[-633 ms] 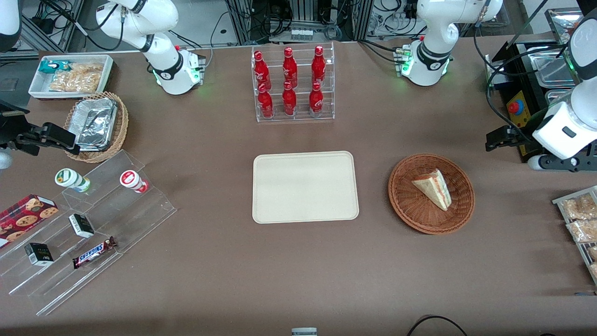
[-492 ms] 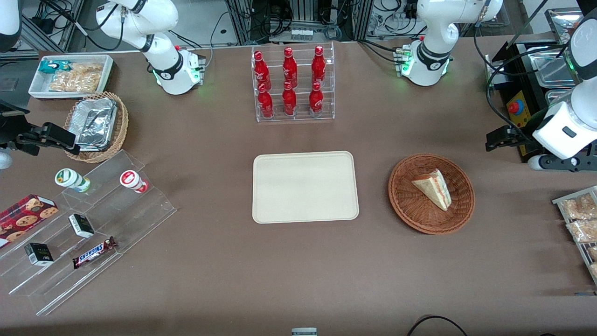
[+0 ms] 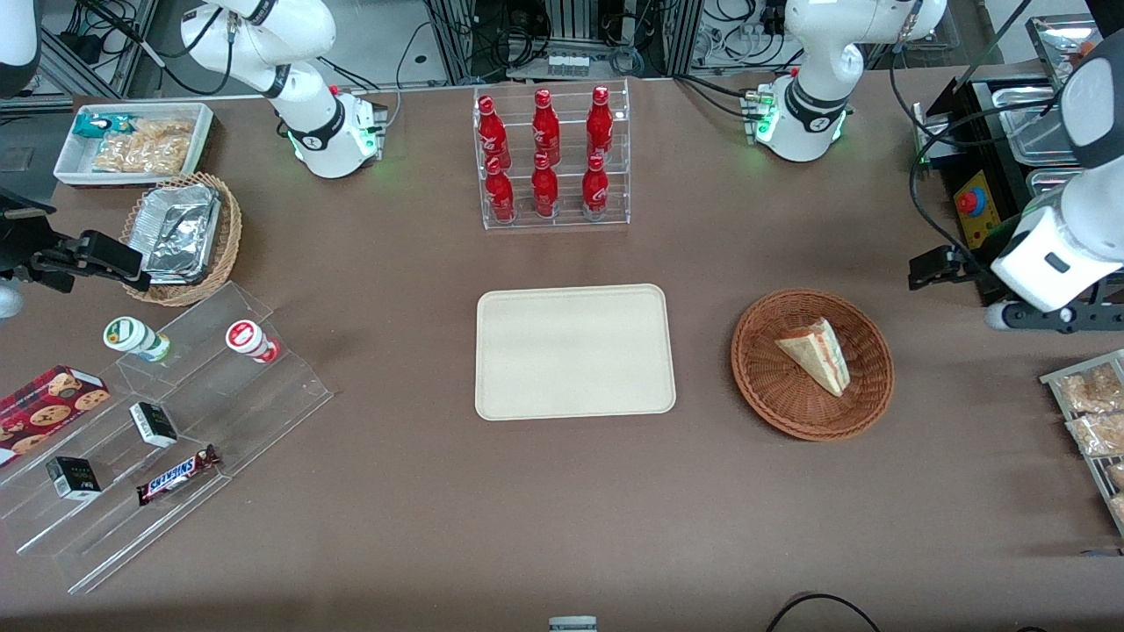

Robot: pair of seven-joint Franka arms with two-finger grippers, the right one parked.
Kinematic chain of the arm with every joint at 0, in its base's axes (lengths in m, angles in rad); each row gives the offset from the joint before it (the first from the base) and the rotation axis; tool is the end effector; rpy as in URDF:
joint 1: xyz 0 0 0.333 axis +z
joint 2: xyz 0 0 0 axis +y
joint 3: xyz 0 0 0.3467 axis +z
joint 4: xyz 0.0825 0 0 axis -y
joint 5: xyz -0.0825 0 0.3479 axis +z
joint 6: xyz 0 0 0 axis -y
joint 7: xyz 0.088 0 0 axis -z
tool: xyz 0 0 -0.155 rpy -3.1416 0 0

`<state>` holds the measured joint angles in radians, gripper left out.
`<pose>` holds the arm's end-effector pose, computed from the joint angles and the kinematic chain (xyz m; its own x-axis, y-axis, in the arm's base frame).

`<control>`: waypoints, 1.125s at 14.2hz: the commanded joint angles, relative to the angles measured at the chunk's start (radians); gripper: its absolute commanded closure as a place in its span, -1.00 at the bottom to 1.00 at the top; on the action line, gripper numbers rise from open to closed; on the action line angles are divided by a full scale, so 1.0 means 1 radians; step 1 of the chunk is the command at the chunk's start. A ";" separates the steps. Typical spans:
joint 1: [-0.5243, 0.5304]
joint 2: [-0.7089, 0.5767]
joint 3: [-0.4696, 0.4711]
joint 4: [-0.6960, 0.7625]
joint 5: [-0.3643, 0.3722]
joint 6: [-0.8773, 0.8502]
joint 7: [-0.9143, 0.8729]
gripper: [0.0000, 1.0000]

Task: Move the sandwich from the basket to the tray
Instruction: 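Move the left gripper over the wicker basket and lower toward the sandwich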

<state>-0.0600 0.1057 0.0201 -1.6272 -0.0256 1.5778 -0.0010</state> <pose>0.5377 -0.0259 0.5276 0.9873 -0.0380 -0.1545 -0.0349 -0.9991 0.0230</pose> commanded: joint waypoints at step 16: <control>-0.070 -0.017 -0.011 -0.587 0.121 0.663 -0.974 -1.00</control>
<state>-0.1228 0.1228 0.0042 -2.1306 0.0782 2.1650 -0.8630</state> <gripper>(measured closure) 0.000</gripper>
